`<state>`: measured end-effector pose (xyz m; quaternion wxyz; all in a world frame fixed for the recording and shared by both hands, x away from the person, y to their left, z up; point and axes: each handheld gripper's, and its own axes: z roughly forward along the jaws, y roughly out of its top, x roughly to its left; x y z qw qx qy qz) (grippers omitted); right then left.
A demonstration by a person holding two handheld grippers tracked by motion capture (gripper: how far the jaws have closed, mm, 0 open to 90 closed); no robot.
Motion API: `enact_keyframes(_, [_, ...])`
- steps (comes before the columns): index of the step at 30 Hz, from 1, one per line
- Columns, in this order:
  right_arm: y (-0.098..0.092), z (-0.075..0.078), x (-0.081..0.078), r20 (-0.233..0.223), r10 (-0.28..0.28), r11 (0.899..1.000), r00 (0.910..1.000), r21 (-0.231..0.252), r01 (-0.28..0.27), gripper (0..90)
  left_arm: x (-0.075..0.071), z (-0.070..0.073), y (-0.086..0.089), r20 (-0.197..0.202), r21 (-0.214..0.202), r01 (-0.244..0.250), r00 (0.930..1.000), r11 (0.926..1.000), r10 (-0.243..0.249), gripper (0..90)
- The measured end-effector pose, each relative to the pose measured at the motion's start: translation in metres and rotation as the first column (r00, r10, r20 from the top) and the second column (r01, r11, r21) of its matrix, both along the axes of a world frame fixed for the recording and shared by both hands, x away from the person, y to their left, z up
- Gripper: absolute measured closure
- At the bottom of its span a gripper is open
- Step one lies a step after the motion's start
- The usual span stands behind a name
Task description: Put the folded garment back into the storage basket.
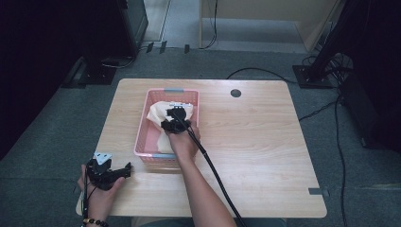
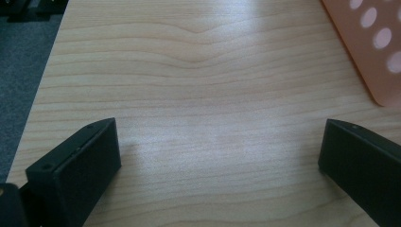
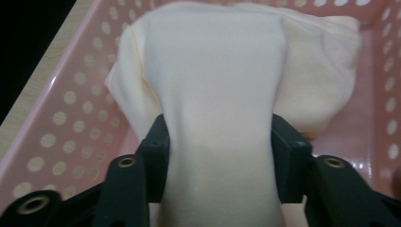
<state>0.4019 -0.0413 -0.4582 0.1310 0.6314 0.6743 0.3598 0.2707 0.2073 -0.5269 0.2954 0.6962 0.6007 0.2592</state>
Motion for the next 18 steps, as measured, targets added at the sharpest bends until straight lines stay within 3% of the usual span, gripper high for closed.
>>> enact_keyframes(4, [0.0,-0.0008,0.0008,0.01,0.015,1.0,0.9998,-0.005,-0.015,38.3,0.0,0.0,0.0,0.0,0.0,0.0,1.0,1.0,0.0,0.0])
enact_keyframes(7, [0.0006,-0.0014,0.0015,0.029,0.019,1.0,0.9994,-0.021,-0.019,24.0,0.0,0.0,0.0,0.0,0.0,0.0,1.0,1.0,0.0,0.0])
enact_keyframes(10, [0.0008,-0.0005,0.0011,0.04,0.026,1.0,0.9989,-0.009,-0.026,18.7,0.0,0.0,0.0,0.0,0.0,0.0,1.0,1.0,0.0,0.0])
enact_keyframes(11, [0.0015,-0.0004,0.0006,0.053,0.041,0.999,0.9977,-0.007,-0.041,12.5,0.0,0.0,0.0,0.0,0.0,0.0,1.0,1.0,0.0,0.0])
enact_keyframes(18, [0.0016,0.0034,-0.0018,0.083,0.049,0.999,0.9953,-0.018,-0.047,0.4,0.0,0.0,0.0,0.0,0.0,0.0,1.0,1.0,0.0,0.0])
